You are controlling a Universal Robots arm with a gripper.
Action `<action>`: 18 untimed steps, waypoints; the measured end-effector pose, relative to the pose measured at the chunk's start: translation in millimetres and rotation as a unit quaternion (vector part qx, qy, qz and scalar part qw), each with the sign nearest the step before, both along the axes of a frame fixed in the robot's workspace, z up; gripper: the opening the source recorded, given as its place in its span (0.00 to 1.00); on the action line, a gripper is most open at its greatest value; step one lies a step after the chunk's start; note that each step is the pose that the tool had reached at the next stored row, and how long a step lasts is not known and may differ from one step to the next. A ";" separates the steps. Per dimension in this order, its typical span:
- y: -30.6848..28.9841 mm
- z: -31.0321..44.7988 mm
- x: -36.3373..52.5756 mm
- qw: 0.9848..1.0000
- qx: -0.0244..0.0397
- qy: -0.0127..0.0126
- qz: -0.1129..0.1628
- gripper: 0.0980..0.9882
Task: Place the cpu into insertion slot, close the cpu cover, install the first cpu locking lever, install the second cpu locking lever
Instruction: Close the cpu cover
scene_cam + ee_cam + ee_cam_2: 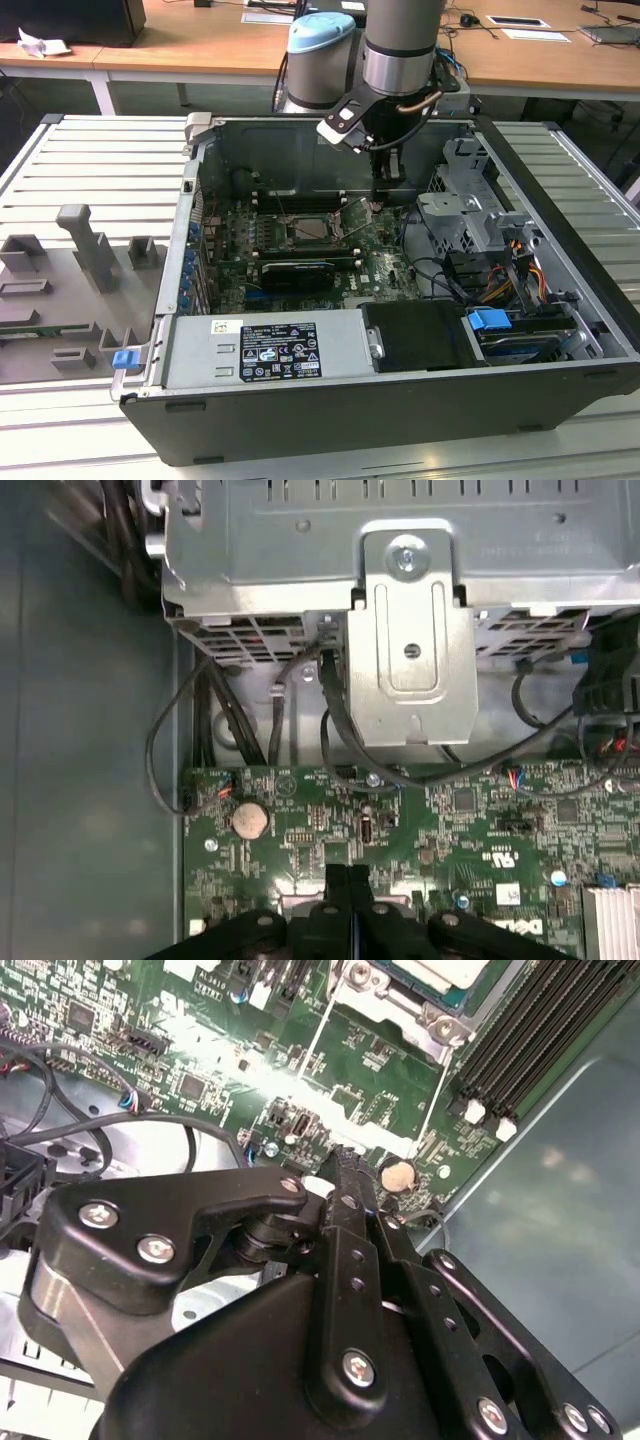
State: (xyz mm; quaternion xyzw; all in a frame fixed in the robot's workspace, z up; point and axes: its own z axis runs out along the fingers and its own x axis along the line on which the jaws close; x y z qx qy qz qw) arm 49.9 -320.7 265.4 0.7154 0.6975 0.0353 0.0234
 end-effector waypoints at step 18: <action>0.0 -21.7 9.3 1.000 0.000 0.011 0.000 0.01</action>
